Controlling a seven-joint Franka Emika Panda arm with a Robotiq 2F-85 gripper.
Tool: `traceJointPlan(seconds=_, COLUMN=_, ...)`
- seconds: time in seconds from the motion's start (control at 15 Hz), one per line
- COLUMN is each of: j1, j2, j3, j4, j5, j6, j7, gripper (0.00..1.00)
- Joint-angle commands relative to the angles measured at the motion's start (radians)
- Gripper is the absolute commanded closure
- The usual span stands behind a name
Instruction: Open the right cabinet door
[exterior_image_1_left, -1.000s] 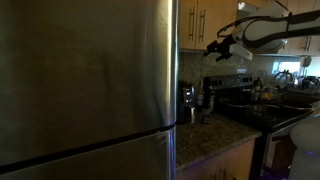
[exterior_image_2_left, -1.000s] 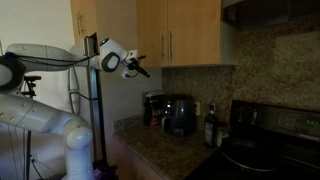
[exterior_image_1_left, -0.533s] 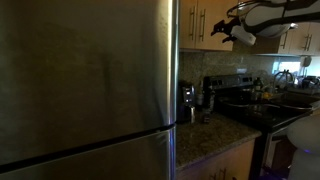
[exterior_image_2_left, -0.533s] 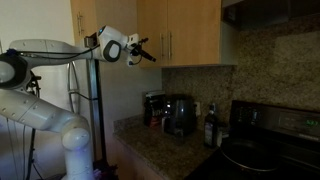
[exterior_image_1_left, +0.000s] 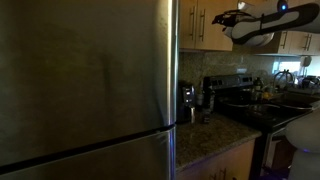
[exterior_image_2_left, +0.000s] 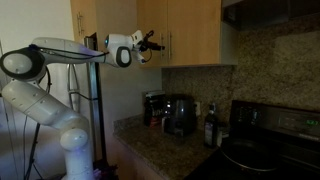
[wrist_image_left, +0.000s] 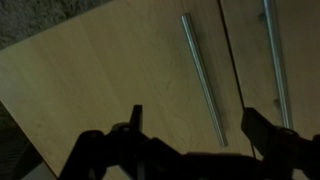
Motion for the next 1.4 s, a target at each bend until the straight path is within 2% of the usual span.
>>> traceJointPlan(seconds=0.0, j1=-0.034, j2=0.207, j3=0.028, j4=0.122, j5=0.003, j6=0.278, j7=0.01, gripper=0.0)
traceJointPlan(seconds=0.07, j1=-0.014, j2=0.097, j3=0.008, j4=0.045, j5=0.002, j6=0.162, j7=0.001, gripper=0.0)
traceJointPlan(seconds=0.13, j1=-0.014, j2=0.143, j3=0.011, j4=0.068, j5=0.002, j6=0.212, j7=0.002, gripper=0.0)
traceJointPlan(seconds=0.4, j1=-0.023, j2=0.214, j3=0.024, j4=0.134, j5=-0.012, j6=0.197, j7=-0.01, gripper=0.0)
traceJointPlan(seconds=0.6, j1=-0.098, j2=0.254, j3=0.095, j4=0.21, j5=-0.004, j6=0.178, j7=-0.023, gripper=0.0)
traceJointPlan(seconds=0.73, j1=-0.175, j2=0.283, j3=0.163, j4=0.278, j5=0.006, j6=0.176, j7=-0.025, gripper=0.0)
traceJointPlan(seconds=0.87, j1=-0.342, j2=0.305, j3=0.287, j4=0.341, j5=0.047, j6=0.173, j7=-0.027, gripper=0.0)
traceJointPlan(seconds=1.07, j1=-0.554, j2=0.324, j3=0.455, j4=0.382, j5=0.07, j6=0.169, j7=-0.035, gripper=0.0)
traceJointPlan(seconds=1.27, j1=-0.719, j2=0.31, j3=0.621, j4=0.384, j5=0.069, j6=0.17, j7=-0.029, gripper=0.0)
traceJointPlan(seconds=1.33, j1=-0.769, j2=0.301, j3=0.674, j4=0.383, j5=0.069, j6=0.17, j7=-0.024, gripper=0.25)
